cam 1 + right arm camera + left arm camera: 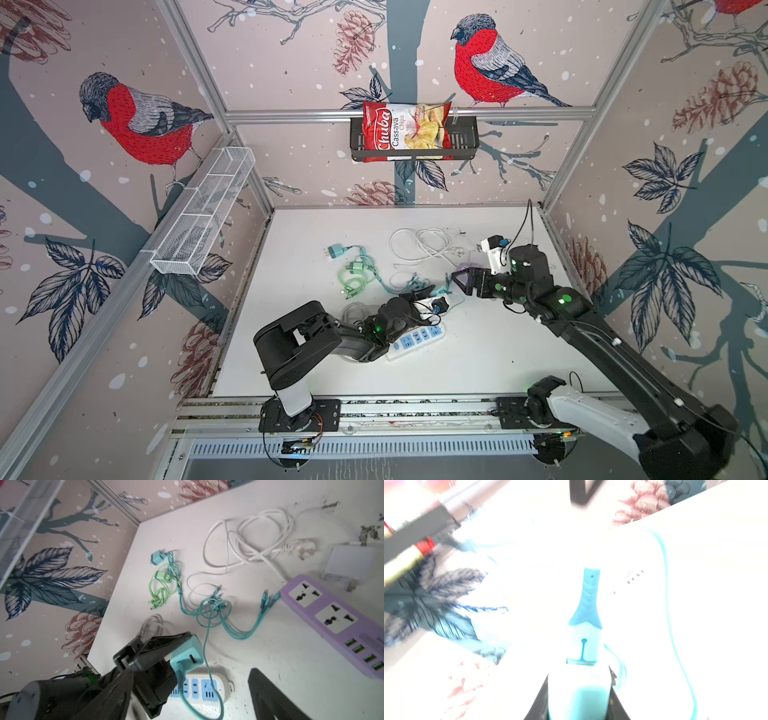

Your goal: Insert the plug

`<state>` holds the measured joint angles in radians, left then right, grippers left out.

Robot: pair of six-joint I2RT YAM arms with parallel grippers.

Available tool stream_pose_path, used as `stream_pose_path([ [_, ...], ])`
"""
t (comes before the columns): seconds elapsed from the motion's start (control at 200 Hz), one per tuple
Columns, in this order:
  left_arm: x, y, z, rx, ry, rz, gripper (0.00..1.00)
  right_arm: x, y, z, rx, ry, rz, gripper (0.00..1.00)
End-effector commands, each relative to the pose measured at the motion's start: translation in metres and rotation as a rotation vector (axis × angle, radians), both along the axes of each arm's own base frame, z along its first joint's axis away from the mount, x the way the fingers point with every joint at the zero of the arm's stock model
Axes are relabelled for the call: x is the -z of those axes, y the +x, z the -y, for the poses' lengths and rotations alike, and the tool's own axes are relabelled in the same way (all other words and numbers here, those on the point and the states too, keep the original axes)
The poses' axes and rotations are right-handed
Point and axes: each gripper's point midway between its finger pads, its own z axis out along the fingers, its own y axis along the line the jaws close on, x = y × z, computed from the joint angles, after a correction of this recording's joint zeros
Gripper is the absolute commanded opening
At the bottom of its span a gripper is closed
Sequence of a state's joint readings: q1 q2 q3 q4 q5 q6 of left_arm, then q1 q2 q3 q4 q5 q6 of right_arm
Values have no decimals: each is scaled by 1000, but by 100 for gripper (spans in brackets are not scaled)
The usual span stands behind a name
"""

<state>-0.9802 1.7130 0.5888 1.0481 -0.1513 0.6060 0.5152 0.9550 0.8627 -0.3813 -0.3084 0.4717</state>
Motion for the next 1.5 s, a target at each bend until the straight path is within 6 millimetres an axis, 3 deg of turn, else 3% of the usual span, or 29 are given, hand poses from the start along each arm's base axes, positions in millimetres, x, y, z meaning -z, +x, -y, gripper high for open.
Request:
stream_pose_path([
  [0.0, -3, 0, 2, 1, -33, -50, 15, -23, 0, -3, -18, 71, 109, 89],
  [0.205, -4, 8, 4, -18, -44, -89, 15, -22, -4, 14, 48, 46, 142, 83],
  [0.37, -17, 18, 7, -23, -104, -198, 13, -17, -18, 19, 50, 110, 181, 66],
  [0.58, -29, 23, 8, -16, -138, -297, 14, -7, -41, -10, -80, 197, 203, 57],
  [0.725, -34, 24, 5, -12, -185, -361, 14, -6, -49, -36, -140, 150, 248, 53],
  [0.84, -36, 23, 5, -11, -201, -390, 14, -2, -43, -47, -148, 104, 261, 52],
  [1.136, -44, 20, -2, -17, -231, -392, 14, 0, -11, -46, -40, 72, 258, 51],
  [1.361, -45, 18, -4, -16, -239, -393, 15, 5, -2, -43, -29, 100, 257, 51],
  [1.496, -46, 18, -5, -15, -242, -395, 15, 6, -4, -51, -85, 112, 235, 52],
])
